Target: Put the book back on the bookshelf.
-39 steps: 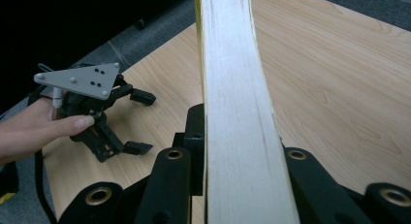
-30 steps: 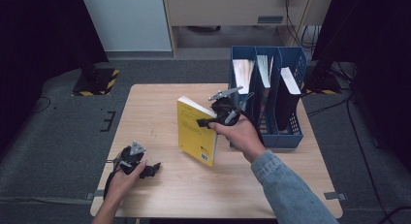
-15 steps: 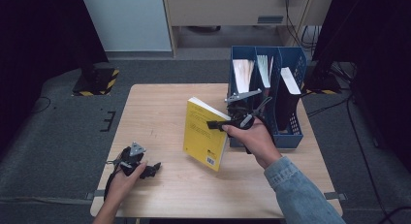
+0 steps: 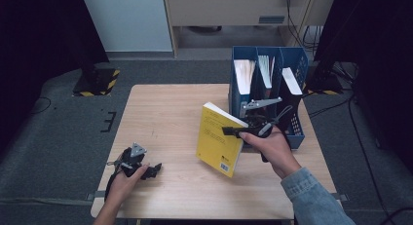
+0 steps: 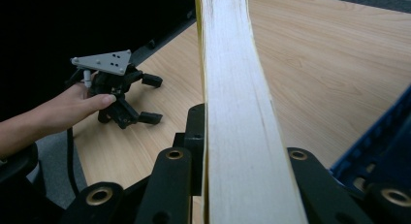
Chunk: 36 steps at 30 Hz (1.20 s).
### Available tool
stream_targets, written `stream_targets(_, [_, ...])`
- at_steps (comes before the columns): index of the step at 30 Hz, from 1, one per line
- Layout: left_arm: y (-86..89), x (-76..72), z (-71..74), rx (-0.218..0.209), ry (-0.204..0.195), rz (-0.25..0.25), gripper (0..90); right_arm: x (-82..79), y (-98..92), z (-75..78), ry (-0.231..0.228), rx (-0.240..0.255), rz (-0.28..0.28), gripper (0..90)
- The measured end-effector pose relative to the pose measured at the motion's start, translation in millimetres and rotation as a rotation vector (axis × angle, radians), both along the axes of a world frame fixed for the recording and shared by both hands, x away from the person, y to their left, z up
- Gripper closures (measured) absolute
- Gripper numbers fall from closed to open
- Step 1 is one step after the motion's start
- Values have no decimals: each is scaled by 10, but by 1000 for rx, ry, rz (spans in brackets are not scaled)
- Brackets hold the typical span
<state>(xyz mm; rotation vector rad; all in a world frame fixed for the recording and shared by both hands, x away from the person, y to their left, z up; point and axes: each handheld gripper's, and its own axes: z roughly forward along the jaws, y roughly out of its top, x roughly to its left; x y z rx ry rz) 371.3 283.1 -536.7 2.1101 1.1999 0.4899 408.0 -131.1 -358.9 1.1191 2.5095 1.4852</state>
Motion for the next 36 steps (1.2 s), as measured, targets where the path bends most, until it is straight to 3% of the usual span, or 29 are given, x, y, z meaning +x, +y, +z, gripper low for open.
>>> stream_targets(36, [-24, -2, 1, 4, 1, 21, 0, -260, -750, -74, 5, 15, -103, 747])
